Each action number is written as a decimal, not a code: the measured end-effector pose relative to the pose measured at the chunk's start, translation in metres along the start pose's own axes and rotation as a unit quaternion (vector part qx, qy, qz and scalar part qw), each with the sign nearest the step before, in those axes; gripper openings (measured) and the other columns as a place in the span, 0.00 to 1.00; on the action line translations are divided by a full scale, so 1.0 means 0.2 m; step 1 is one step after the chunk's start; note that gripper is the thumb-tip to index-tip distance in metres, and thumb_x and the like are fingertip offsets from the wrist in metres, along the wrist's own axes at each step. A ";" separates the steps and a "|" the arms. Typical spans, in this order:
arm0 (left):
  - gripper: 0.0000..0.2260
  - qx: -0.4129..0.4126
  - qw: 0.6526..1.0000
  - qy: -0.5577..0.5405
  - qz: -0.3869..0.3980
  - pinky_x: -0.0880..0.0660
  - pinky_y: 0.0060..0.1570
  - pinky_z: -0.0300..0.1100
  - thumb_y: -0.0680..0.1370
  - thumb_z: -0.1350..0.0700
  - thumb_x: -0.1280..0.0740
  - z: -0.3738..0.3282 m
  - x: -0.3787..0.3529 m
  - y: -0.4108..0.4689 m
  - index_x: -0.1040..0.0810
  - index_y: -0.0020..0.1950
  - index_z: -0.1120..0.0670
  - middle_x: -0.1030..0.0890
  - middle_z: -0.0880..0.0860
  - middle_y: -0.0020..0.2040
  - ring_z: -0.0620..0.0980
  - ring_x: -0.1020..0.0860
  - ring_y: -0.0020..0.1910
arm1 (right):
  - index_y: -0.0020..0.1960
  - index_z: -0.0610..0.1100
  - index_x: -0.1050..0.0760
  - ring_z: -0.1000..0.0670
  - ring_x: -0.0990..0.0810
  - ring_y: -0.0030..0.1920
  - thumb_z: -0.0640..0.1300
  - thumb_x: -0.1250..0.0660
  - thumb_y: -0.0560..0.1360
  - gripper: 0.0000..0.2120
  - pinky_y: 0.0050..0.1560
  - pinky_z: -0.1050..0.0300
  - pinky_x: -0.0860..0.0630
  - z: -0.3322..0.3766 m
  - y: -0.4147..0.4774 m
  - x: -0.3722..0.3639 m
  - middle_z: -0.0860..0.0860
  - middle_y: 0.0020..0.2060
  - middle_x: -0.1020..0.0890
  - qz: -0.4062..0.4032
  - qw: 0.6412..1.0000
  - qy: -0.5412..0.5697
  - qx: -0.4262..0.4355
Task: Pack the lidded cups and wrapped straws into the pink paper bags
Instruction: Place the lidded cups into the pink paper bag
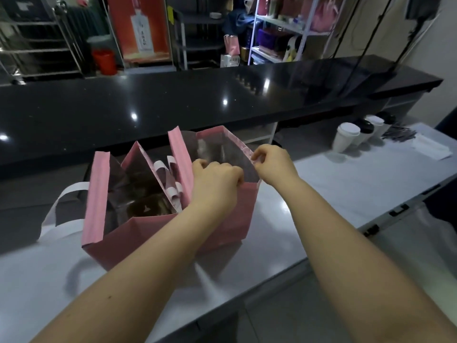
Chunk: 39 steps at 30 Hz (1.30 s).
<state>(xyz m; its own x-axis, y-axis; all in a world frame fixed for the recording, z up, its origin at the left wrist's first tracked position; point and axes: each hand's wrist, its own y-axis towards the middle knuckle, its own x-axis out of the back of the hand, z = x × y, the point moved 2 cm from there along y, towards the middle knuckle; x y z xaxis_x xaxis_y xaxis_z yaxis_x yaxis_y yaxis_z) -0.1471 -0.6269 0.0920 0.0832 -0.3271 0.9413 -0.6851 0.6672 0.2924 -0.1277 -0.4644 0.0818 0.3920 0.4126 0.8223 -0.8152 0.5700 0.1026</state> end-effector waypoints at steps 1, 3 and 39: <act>0.12 -0.010 1.000 0.002 -0.008 0.40 0.62 0.51 0.76 0.62 0.38 -0.03 0.00 0.01 0.20 0.49 0.46 0.19 0.46 0.46 0.52 0.25 0.49 | 0.46 0.51 0.22 0.49 0.22 0.41 0.38 0.38 0.75 0.10 0.39 0.56 0.25 -0.05 -0.02 0.03 0.51 0.44 0.21 -0.014 1.000 0.013 -0.016; 0.13 -0.031 0.999 0.006 -0.018 0.43 0.64 0.52 0.75 0.63 0.37 -0.08 0.00 0.03 0.20 0.48 0.46 0.19 0.46 0.45 0.52 0.26 0.50 | 0.45 0.51 0.21 0.50 0.22 0.42 0.38 0.39 0.74 0.11 0.40 0.56 0.24 -0.15 -0.08 0.10 0.52 0.44 0.20 -0.054 0.997 0.037 -0.047; 0.07 0.170 0.800 -0.574 -0.046 0.24 0.45 0.30 0.74 0.63 0.28 0.01 -0.65 -0.14 0.18 0.48 0.53 0.16 0.48 0.43 0.40 0.19 0.42 | 0.76 0.55 0.44 0.50 0.49 0.77 0.47 0.31 0.76 0.34 0.73 0.56 0.48 -0.75 -0.62 0.11 0.50 0.78 0.46 -0.357 0.915 0.164 -0.094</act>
<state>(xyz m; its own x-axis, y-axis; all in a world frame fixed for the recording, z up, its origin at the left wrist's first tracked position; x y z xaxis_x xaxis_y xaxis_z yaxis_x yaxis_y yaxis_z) -0.1404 -0.6038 -0.0393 -0.4414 -0.8932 0.0861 -0.8876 0.4487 0.1040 0.0465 -0.4187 0.0033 0.9274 0.0611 0.3690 -0.2267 0.8766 0.4245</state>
